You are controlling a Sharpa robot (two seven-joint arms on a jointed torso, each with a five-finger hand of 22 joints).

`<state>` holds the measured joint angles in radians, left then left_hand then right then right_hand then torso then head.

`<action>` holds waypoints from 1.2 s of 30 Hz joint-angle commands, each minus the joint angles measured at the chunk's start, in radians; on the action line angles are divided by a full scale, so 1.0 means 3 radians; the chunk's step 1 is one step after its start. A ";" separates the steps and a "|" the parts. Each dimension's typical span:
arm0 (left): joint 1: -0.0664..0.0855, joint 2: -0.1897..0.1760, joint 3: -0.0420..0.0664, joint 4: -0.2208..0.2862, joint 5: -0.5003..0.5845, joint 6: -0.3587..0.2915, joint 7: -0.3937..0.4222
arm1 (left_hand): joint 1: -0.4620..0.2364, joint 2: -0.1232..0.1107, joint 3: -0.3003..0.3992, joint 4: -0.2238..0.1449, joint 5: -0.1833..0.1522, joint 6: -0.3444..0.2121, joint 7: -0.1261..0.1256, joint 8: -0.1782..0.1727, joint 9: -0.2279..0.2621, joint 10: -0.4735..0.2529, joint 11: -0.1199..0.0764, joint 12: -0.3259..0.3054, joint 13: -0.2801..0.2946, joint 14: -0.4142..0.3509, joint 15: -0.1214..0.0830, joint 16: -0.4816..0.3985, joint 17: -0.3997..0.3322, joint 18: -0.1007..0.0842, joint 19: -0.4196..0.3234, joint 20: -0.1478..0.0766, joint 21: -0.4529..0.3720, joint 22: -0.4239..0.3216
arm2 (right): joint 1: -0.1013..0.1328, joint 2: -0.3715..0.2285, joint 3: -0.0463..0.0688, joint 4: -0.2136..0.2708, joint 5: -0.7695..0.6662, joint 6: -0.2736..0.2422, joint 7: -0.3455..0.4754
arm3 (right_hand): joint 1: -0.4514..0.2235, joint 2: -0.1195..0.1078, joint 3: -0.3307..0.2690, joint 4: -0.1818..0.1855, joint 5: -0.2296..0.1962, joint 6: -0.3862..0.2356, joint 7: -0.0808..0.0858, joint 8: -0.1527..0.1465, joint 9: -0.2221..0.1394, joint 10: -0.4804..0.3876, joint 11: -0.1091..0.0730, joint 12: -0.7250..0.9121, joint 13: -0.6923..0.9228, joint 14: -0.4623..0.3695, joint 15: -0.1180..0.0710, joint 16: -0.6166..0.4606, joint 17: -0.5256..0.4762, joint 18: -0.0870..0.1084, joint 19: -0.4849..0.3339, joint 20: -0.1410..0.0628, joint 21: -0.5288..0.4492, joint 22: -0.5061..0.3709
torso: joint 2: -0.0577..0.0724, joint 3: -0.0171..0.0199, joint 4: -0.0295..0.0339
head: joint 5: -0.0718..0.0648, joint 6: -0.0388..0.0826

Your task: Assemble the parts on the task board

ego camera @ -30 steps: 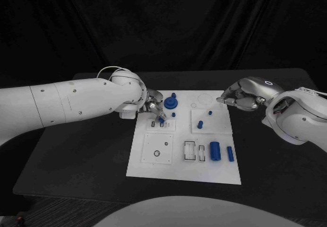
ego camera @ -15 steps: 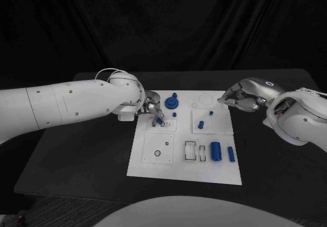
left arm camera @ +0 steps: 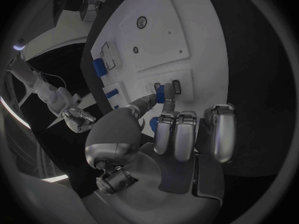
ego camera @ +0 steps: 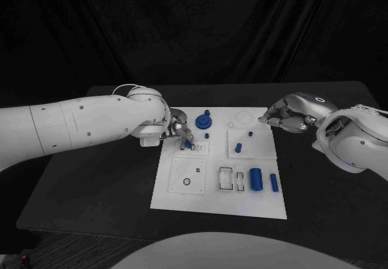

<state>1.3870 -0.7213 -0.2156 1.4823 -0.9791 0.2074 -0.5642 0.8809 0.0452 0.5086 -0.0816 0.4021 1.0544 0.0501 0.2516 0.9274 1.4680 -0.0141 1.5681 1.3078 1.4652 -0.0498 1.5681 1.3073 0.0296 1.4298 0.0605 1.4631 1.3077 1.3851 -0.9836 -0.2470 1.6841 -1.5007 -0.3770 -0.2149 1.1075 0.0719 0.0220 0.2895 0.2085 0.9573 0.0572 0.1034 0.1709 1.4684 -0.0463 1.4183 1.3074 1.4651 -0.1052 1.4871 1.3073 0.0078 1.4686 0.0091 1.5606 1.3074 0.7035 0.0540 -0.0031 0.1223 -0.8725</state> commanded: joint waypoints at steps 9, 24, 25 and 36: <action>-0.0020 -0.0004 0.0002 0.0042 0.0095 -0.0235 -0.0002 | -0.0027 0.0028 0.0118 -0.0065 0.0016 -0.0028 -0.0010 -0.0031 -0.0003 0.0343 -0.0004 0.0009 0.0877 0.0352 -0.0007 0.0009 0.0878 0.0051 -0.0044 0.0004 -0.0025 0.0532 | -0.0017 -0.0005 0.0002 0.0002 -0.0009 0.0017 -0.0068 | 0.0045 -0.0003 0.0010 -0.0021 0.0025 0.0029 -0.0005 -0.0013 -0.0004 0.0101 0.0021 -0.0023 0.0283 0.0243 0.0021 -0.0011 0.0266 -0.0012 0.0312 0.0021 -0.0014 0.0860 | -0.0010 -0.0003 0.0001 | 0.0006 -0.0001; -0.0071 0.0002 0.0002 0.0047 0.0095 -0.0266 0.0005 | -0.0055 0.0047 0.0140 -0.0045 0.0022 -0.0052 0.0005 -0.0064 -0.0010 0.0343 0.0007 0.0009 0.0877 0.0352 0.0000 0.0009 0.0878 0.0058 -0.0068 0.0007 -0.0047 0.0518 | -0.0030 -0.0006 0.0002 -0.0003 -0.0009 0.0018 -0.0068 | 0.0057 -0.0006 0.0010 -0.0021 0.0031 0.0030 -0.0005 -0.0015 -0.0005 0.0088 0.0021 -0.0052 0.0251 0.0240 0.0022 -0.0017 0.0254 -0.0011 0.0310 0.0022 -0.0017 0.0859 | -0.0004 0.0000 0.0004 | 0.0007 -0.0001; -0.0077 0.0003 0.0002 0.0048 0.0095 -0.0264 0.0003 | -0.0055 0.0047 0.0140 -0.0045 0.0022 -0.0052 0.0005 -0.0064 -0.0010 0.0343 0.0007 0.0009 0.0877 0.0352 0.0000 0.0009 0.0878 0.0058 -0.0068 0.0007 -0.0047 0.0518 | -0.0031 -0.0006 0.0002 -0.0003 -0.0009 0.0018 -0.0068 | 0.0057 -0.0006 0.0010 -0.0021 0.0031 0.0030 -0.0005 -0.0015 -0.0005 0.0088 0.0021 -0.0052 0.0251 0.0240 0.0022 -0.0017 0.0254 -0.0011 0.0310 0.0022 -0.0017 0.0859 | -0.0003 0.0000 0.0003 | 0.0007 -0.0001; -0.0101 -0.0001 0.0002 0.0070 0.0095 -0.0258 -0.0002 | -0.0060 0.0051 0.0143 -0.0041 0.0022 -0.0057 0.0008 -0.0071 -0.0012 0.0343 0.0008 0.0009 0.0877 0.0352 0.0002 0.0009 0.0878 0.0061 -0.0078 0.0008 -0.0055 0.0512 | -0.0038 -0.0007 0.0002 -0.0008 -0.0009 0.0030 -0.0072 | 0.0063 -0.0007 0.0010 -0.0021 0.0034 0.0032 -0.0006 -0.0015 -0.0006 0.0080 0.0020 -0.0070 0.0231 0.0240 0.0022 -0.0017 0.0252 -0.0011 0.0309 0.0022 -0.0018 0.0858 | -0.0001 0.0000 0.0004 | 0.0006 -0.0001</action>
<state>1.3644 -0.7227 -0.2113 1.5002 -0.9579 0.1289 -0.5674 0.8631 0.0510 0.5469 -0.0923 0.4039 1.0431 0.0543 0.2336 0.9257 1.4680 -0.0141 1.5681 1.3077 1.4652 -0.0498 1.5681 1.3073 0.0295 1.4119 0.0641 1.4503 1.3075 1.3763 -0.9845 -0.2470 1.6816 -1.5006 -0.3739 -0.2195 1.1186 0.0687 0.0248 0.2867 0.2127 0.9600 0.0545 0.1034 0.1701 1.4684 -0.0463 1.4028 1.3076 1.4651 -0.1052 1.4871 1.3073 0.0077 1.4686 0.0091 1.5606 1.3073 0.7028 0.0540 -0.0022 0.1245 -0.8725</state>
